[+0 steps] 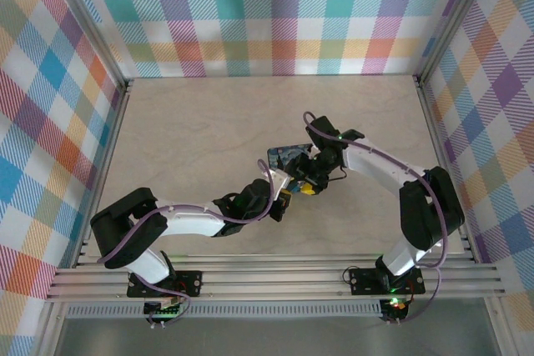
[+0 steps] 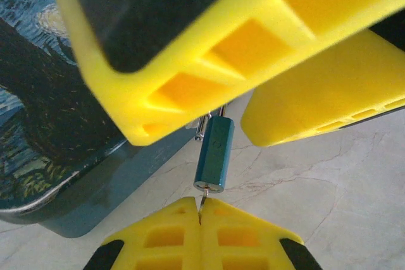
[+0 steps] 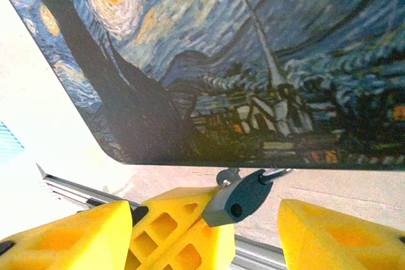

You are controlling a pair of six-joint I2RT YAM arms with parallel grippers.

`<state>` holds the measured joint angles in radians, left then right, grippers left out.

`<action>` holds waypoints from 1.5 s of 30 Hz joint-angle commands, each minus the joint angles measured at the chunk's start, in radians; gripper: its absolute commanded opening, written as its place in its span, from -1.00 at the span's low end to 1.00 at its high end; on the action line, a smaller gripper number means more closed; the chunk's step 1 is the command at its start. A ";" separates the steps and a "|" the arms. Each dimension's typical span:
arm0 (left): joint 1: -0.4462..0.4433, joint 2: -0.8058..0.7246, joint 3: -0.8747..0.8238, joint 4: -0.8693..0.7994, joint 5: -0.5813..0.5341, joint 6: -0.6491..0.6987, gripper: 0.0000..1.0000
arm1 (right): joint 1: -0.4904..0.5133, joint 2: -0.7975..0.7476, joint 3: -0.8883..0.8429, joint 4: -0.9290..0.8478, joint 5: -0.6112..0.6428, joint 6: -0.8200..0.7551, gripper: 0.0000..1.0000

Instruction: Unlock a padlock with a key

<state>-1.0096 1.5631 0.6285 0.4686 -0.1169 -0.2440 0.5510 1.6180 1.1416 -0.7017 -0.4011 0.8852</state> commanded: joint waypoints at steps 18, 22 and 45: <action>-0.094 0.043 0.081 -0.065 -0.076 0.134 -1.00 | 0.017 -0.050 -0.155 0.066 -0.013 0.066 -0.37; -0.102 0.035 0.076 -0.073 -0.087 0.138 -1.00 | 0.016 -0.050 -0.160 0.057 -0.008 0.060 -0.66; -0.083 -0.155 -0.048 -0.183 -0.240 -0.110 -0.29 | -0.047 -0.184 -0.418 0.347 -0.025 0.038 -1.00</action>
<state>-1.1034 1.4422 0.6044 0.3374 -0.3153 -0.2939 0.5301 1.4349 0.7757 -0.4011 -0.4122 0.9005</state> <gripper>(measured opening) 0.353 0.119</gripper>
